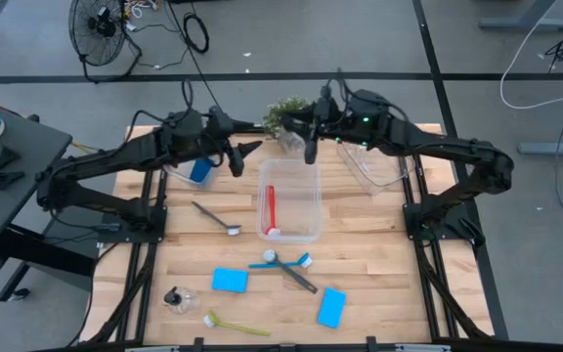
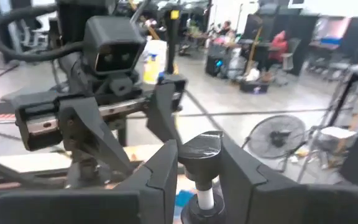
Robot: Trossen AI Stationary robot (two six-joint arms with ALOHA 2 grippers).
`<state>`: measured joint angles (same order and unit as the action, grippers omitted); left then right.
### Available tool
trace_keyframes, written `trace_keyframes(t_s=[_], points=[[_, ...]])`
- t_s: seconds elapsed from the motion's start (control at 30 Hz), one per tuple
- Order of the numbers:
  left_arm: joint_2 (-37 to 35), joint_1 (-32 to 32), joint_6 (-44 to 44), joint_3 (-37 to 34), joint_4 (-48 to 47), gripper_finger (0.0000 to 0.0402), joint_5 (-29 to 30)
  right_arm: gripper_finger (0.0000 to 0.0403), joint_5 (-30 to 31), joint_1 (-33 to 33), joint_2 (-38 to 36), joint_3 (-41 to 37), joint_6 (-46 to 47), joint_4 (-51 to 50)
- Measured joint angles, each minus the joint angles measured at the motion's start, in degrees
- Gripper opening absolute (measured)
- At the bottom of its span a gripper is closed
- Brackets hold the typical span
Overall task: Pick & Place Kitchen Sink Supplies
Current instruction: Put the black soap dispenser into the right transparent bin
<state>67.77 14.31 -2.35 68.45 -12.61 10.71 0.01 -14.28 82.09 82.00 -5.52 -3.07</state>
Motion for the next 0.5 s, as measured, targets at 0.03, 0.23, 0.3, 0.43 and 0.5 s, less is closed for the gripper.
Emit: trace_keyframes(t_s=[0.03, 0.23, 0.3, 0.43, 0.5], points=[[-0.4, 0.0, 0.0, 0.0, -0.1, 0.0265, 0.1, 0.0092, 0.9, 0.0, -0.8, 0.0, -0.6, -0.2], [-2.8, 0.2, 0.1, -0.1, -1.1, 0.0265, 1.2, 0.0092, 4.0, 0.0, -6.1, 0.0, -1.7, -4.5], [-3.2, 0.2, 0.0, 0.0, -1.0, 0.0265, 1.6, 0.0091, 4.1, 0.0, -7.9, 0.0, -2.1, -6.0], [-3.7, 0.2, 0.0, -0.1, -1.5, 0.0265, 2.1, 0.0091, 7.2, 0.1, -11.4, 0.0, -2.2, -8.6], [-4.3, 0.2, 0.1, -0.1, -1.8, 0.0266, 2.2, 0.0091, 9.0, 0.3, -13.2, 0.0, -2.5, -9.8]])
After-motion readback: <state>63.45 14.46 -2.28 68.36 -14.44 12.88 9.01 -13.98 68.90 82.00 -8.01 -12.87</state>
